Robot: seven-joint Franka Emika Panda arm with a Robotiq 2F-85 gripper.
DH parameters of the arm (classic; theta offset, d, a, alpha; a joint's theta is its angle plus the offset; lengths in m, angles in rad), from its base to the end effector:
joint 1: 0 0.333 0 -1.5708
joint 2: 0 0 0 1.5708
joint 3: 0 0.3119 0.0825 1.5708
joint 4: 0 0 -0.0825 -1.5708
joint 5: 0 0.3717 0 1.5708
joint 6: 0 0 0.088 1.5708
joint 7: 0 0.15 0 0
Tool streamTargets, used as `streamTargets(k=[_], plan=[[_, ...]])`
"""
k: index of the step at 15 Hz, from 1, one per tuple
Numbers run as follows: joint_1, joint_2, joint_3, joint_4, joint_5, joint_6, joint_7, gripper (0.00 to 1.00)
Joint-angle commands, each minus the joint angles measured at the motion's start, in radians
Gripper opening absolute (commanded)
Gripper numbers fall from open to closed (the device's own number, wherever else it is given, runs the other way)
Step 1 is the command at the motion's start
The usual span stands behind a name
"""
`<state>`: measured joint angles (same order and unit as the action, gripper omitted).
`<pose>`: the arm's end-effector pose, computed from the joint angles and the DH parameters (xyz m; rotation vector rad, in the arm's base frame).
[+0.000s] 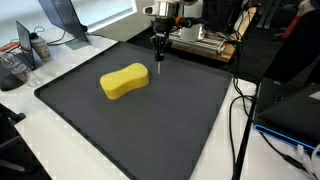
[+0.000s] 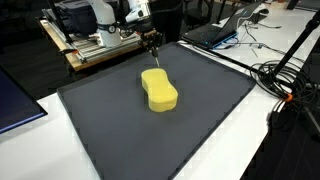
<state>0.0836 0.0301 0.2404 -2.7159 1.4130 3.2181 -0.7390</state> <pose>0.3918 0.0292 0.2049 -2.8996 0.5378 -0.5845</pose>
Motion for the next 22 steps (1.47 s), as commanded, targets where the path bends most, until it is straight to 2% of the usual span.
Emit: streamTargets(k=[1,5,8,9,10,11,18,19,22], plan=[[-0.013,0.064,-0.054,-0.014,-0.241,-0.052,0.177,0.03],[-0.015,-0.004,-0.133,-0.055,-0.569,-0.177,0.391,0.03],[-0.029,-0.110,-0.199,-0.037,-0.813,-0.397,0.530,0.03],[-0.047,-0.142,-0.193,-0.012,-0.852,-0.474,0.556,0.03],[-0.025,-0.038,-0.178,-0.013,-0.762,-0.345,0.492,0.03],[-0.028,-0.065,-0.183,-0.008,-0.776,-0.372,0.505,0.13],[-0.027,-0.034,-0.182,-0.010,-0.775,-0.357,0.503,0.13],[-0.027,-0.034,-0.182,-0.010,-0.775,-0.356,0.503,0.03],[-0.024,-0.073,-0.177,0.011,-0.836,-0.363,0.570,0.03]])
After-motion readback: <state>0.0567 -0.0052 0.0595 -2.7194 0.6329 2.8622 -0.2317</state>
